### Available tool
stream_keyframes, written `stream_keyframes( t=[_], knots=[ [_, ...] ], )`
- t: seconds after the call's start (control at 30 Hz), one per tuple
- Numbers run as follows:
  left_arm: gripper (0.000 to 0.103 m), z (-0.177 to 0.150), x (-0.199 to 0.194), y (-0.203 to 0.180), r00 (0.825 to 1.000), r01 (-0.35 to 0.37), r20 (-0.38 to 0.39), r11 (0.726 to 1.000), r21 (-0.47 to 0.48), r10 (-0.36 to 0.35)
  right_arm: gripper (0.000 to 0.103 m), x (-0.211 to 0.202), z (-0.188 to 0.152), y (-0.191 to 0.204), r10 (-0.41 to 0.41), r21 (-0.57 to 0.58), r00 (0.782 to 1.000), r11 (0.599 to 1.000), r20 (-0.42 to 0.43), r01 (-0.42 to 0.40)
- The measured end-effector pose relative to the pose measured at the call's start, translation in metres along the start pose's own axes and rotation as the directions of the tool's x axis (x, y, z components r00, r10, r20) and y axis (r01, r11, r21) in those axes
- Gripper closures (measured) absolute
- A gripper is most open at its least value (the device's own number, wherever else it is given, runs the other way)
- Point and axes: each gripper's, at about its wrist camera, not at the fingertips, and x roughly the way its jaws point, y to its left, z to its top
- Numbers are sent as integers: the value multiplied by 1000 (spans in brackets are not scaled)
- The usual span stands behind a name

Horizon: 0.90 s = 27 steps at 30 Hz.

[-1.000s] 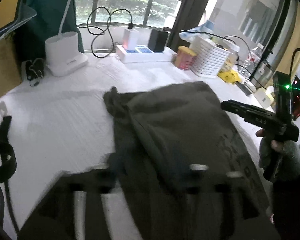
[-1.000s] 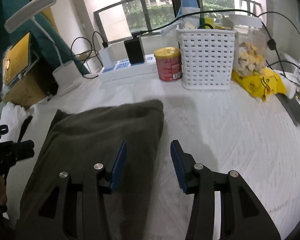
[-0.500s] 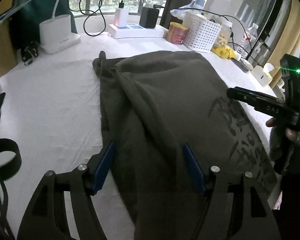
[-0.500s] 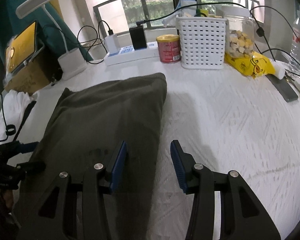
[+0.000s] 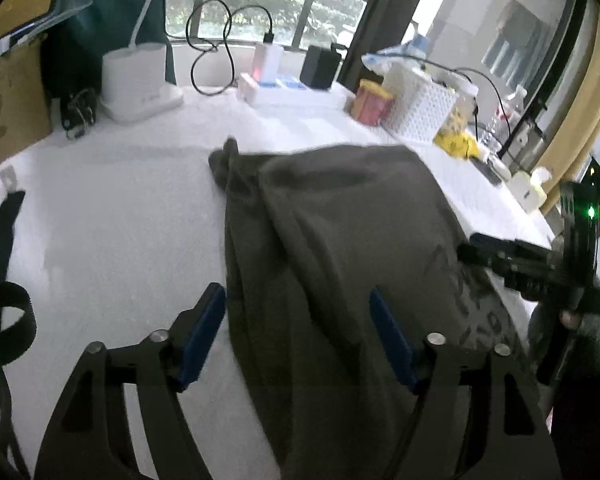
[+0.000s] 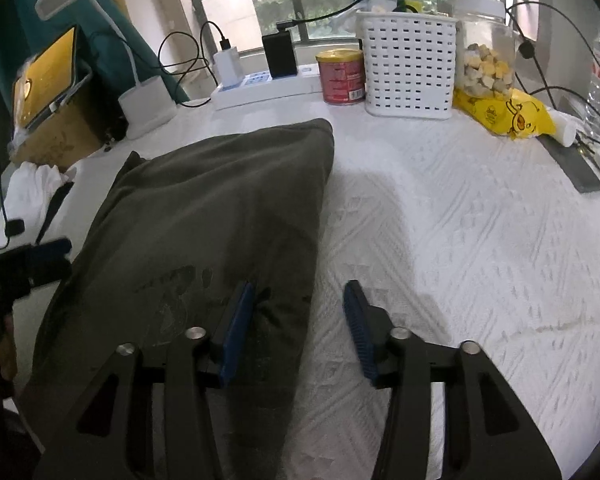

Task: Fold small clothes
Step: 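Grasp the olive strip end with both grippers together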

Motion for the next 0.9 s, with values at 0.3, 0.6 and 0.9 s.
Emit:
stream_keyframes(
  t=[0.3, 0.6, 0.9],
  knots=[
    [22, 26, 30, 16, 1000, -14, -5, 1000, -23, 14, 35, 10, 18, 1, 4, -22, 1000, 1000, 2, -4],
    [21, 44, 58, 15, 1000, -13, -28, 999, 37, 14, 35, 30, 49, -3, -4, -26, 1000, 1000, 9, 4],
    [20, 57, 72, 12, 1000, -23, -19, 996, 85, 25, 35, 49, 65, -7, 4, -22, 1000, 1000, 0, -4]
  ],
)
